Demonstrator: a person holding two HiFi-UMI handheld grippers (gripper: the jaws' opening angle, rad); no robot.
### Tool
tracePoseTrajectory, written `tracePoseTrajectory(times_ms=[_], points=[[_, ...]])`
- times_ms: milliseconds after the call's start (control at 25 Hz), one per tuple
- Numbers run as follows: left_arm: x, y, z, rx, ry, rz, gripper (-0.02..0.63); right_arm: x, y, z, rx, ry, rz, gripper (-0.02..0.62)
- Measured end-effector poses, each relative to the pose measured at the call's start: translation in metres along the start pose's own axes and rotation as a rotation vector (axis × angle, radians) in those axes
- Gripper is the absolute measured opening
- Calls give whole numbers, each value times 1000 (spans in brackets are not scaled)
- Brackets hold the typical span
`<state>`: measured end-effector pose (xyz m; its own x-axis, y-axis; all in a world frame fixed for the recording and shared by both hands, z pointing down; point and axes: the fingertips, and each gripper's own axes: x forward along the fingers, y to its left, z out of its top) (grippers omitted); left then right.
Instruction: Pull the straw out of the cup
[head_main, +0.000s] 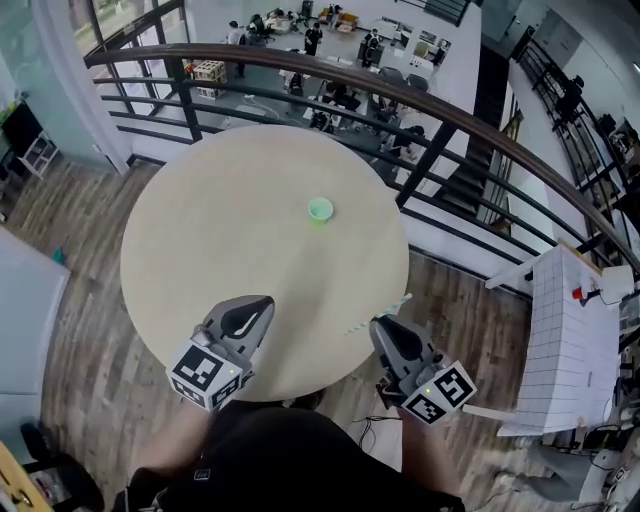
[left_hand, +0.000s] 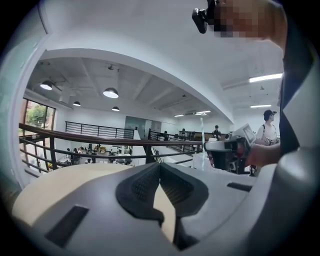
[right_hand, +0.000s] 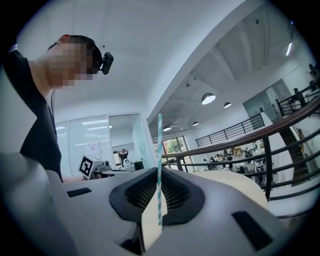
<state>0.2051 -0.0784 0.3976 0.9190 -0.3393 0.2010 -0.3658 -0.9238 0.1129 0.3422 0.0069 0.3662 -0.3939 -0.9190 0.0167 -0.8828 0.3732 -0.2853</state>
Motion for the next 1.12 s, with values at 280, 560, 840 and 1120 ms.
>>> tracePoseTrajectory(times_ms=[280, 560, 840, 1120], points=[[-33, -10, 16, 49, -14, 56, 9, 5, 54, 8, 0, -30, 102, 38], [-45, 5, 29, 81, -84, 19, 8, 24, 66, 24, -36, -89, 37, 38], [-56, 7, 29, 72, -92, 1, 8, 22, 76, 24, -47, -96, 7, 37], [-66, 5, 25, 59, -78, 3, 8, 21, 84, 21, -43, -92, 1, 37]])
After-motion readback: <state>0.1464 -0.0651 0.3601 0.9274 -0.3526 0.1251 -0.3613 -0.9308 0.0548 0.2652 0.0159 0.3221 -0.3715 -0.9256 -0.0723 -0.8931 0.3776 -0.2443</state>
